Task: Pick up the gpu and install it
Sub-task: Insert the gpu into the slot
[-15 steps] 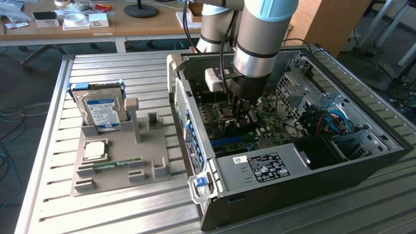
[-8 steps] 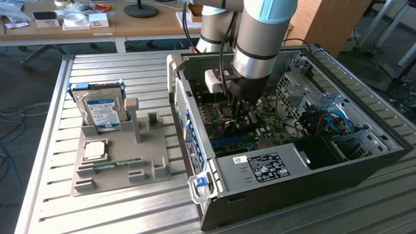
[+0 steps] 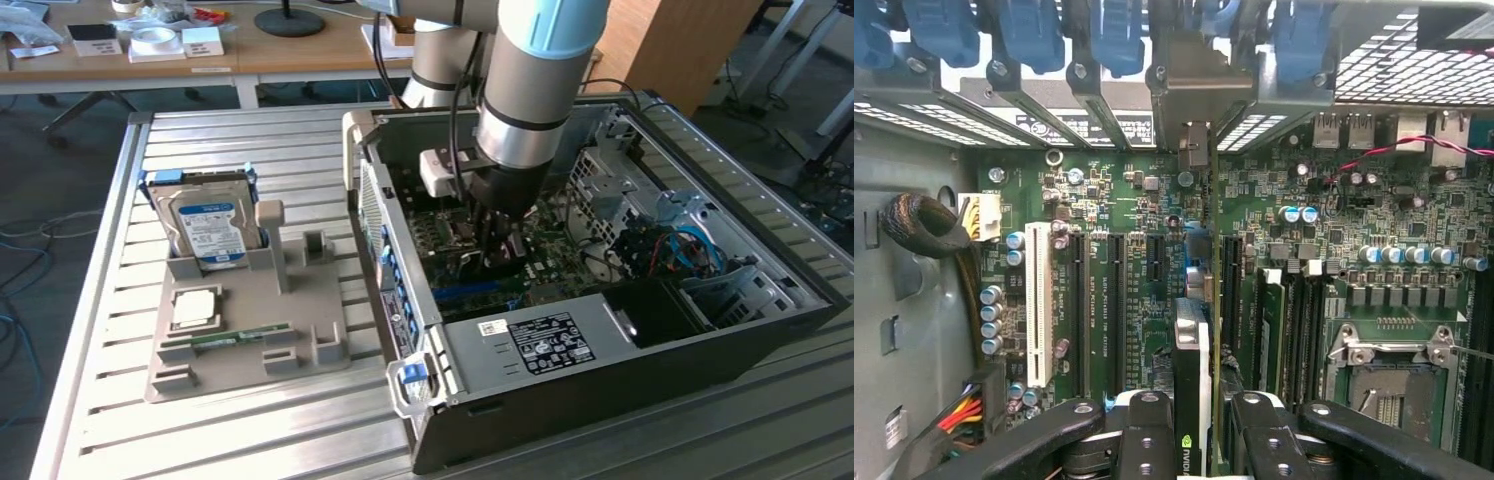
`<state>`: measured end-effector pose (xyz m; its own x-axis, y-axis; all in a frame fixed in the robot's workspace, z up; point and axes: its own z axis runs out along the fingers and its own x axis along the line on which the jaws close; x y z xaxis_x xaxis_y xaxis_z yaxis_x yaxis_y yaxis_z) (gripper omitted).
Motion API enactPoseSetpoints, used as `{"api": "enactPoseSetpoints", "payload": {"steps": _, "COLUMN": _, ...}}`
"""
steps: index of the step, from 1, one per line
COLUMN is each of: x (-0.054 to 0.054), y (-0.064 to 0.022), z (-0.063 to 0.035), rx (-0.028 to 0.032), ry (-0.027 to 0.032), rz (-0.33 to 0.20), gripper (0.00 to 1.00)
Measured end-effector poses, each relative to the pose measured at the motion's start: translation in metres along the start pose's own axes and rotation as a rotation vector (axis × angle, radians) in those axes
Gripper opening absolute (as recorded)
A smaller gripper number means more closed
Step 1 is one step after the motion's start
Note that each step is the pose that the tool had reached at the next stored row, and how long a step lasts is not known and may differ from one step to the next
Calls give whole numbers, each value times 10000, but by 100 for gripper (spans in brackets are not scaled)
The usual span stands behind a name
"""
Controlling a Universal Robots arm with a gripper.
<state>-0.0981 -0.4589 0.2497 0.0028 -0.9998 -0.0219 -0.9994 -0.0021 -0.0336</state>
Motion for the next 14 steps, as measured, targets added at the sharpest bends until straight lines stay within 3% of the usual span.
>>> {"api": "enactPoseSetpoints", "payload": {"steps": 14, "x": 1, "y": 3, "z": 27, "rx": 4, "ry": 34, "rz": 167, "gripper": 27}}
